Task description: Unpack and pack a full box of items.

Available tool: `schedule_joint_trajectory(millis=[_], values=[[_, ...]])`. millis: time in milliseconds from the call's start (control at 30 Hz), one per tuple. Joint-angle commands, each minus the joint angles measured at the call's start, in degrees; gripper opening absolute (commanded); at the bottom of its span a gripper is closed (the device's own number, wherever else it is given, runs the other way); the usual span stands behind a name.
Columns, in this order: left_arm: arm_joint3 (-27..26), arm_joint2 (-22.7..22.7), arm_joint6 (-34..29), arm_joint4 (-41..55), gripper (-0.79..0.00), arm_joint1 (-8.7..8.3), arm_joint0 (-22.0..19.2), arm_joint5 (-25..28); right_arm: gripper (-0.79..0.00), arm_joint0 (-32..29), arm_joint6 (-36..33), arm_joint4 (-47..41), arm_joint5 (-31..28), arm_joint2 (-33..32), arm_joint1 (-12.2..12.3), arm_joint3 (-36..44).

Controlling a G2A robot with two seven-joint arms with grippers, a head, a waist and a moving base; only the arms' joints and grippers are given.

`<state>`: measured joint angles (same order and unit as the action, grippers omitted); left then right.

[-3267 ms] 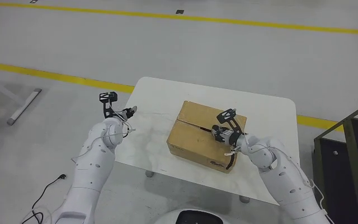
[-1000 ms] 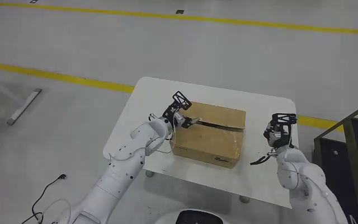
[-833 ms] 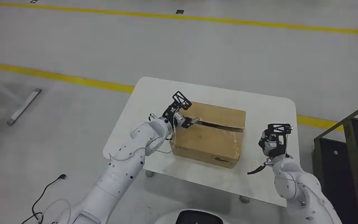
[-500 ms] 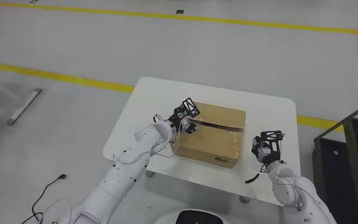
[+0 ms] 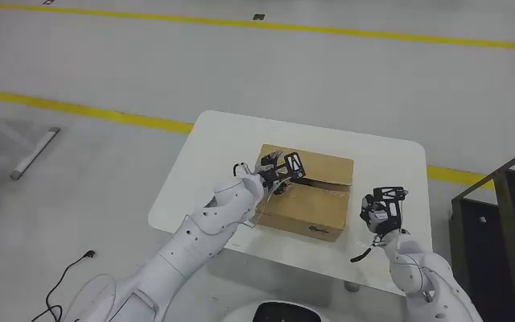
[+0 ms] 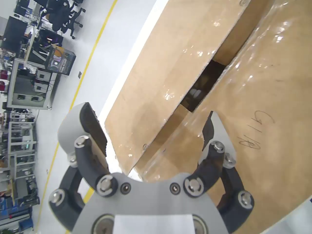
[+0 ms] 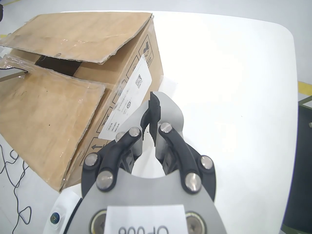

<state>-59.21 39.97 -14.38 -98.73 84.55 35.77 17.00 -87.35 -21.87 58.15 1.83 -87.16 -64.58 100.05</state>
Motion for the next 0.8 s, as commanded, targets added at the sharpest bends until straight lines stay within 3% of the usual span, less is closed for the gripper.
schedule_joint_trajectory(millis=[0,33,133,167,233,267,500,767], values=[[1.1,0.0,0.0,0.3,0.0,0.46,-0.6,-1.1,-0.785,-0.2,-0.2,0.2,0.1,-0.1,0.0,0.2],[1.6,-0.1,-0.2,0.1,-0.003,0.67,-0.8,-1.6,-0.785,-0.3,-0.3,0.3,0.2,-0.1,0.0,0.3],[2.6,-0.7,-0.1,-1.5,-0.188,1.23,-1.4,-3.4,-0.785,-0.4,-0.5,0.4,0.3,-0.2,-0.1,0.5],[2.9,-1.1,0.1,-2.5,-0.329,1.38,-1.5,-4.1,-0.785,-0.4,-0.6,0.5,0.4,-0.2,-0.1,0.6],[3.7,-1.7,0.6,-4.3,-0.542,1.68,-1.6,-5.2,-0.785,-0.4,-0.7,0.6,0.3,-0.2,-0.1,0.6],[4.0,-2.0,1.0,-4.9,-0.785,1.82,-1.6,-5.6,-0.785,-0.4,-0.7,0.7,0.3,-0.3,-0.1,0.7],[5.6,-2.0,4.3,-7.4,-0.785,2.37,-1.4,-7.7,-0.785,-0.1,-0.7,0.3,1.0,-1.2,-0.3,1.4],[5.0,0.1,7.0,-7.8,-0.785,1.91,-0.7,-4.8,-0.785,1.8,-0.2,-0.4,1.5,-3.4,-0.3,3.1]])
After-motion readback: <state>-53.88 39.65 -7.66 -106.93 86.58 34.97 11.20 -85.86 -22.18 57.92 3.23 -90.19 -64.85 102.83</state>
